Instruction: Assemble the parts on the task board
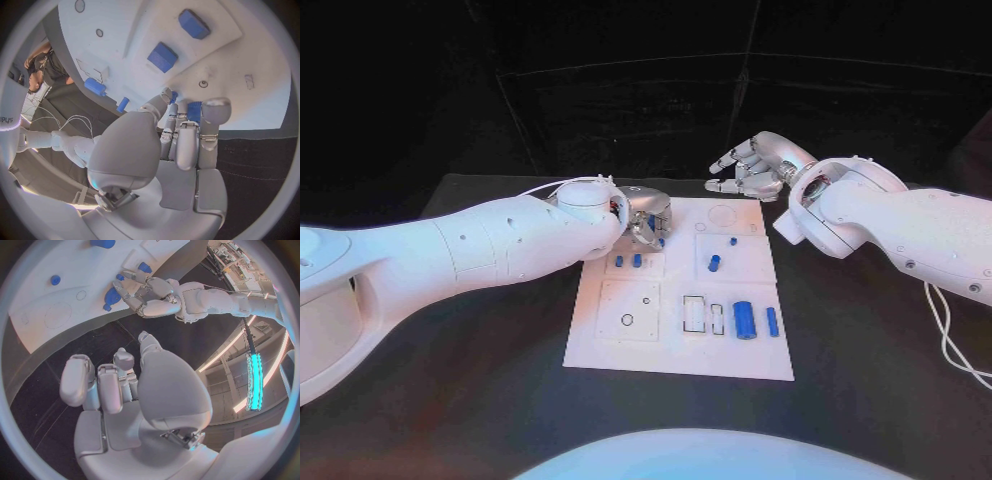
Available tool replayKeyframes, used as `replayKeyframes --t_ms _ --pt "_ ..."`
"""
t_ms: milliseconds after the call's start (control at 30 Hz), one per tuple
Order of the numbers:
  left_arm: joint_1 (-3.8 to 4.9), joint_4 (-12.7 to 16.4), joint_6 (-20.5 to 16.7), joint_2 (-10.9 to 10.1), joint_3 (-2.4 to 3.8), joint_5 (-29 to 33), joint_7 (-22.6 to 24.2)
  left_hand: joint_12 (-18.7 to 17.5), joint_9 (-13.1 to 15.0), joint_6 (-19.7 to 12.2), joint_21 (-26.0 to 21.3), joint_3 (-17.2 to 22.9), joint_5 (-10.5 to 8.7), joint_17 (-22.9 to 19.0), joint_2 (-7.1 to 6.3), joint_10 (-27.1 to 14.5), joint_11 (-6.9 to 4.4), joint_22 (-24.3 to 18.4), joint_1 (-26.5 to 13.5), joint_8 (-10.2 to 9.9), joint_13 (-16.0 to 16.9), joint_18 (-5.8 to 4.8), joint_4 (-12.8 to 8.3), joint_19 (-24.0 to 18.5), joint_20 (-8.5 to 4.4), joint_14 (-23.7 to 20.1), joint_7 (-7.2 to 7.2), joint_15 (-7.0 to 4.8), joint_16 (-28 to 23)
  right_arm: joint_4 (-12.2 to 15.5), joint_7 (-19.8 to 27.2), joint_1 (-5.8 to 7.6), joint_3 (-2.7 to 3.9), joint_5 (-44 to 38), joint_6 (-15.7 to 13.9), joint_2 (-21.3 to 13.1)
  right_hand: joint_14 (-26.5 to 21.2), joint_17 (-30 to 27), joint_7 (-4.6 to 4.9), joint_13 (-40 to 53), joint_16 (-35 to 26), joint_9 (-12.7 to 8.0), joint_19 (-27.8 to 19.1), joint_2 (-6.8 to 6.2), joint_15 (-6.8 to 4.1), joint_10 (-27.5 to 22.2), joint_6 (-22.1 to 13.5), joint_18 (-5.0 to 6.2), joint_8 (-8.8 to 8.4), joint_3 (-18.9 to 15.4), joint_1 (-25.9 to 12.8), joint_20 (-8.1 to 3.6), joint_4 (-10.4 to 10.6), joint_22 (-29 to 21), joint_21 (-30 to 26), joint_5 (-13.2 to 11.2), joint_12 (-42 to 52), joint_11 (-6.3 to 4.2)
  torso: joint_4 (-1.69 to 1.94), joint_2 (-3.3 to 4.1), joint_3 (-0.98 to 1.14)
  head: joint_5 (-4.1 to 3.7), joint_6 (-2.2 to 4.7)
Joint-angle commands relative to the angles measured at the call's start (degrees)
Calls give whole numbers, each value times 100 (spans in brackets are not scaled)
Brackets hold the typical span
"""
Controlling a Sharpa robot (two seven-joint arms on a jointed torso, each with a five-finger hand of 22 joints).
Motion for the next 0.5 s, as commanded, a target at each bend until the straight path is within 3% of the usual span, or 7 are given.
replayKeyframes --t_ms 33,500 --pt "1 6 179 11 -2 -44 99 -43 -11 51 40 31 -22 -13 -49 53 -14 26 1 -34 -14 -51 2 51 5 67 7 -31 10 4 49 11 3 10 22 6 355 375 9 -3 -24 -3 -23 44 -42 -40 48 -9 26 -34 -2 -6 20 -6 -27 21 4 -15 1 1 -1 -5 -4" --pt "-17 -31 255 43 -11 -44 62 -128 -62 154 152 158 -22 -45 -19 202 -32 140 -7 -61 -102 -76 3 91 -4 83 1 -27 14 0 51 11 3 10 22 16 355 375 9 -3 -24 -3 -23 44 -42 -40 48 -9 26 -34 -2 -6 20 -6 -27 21 4 -15 1 -1 1 -10 -3"
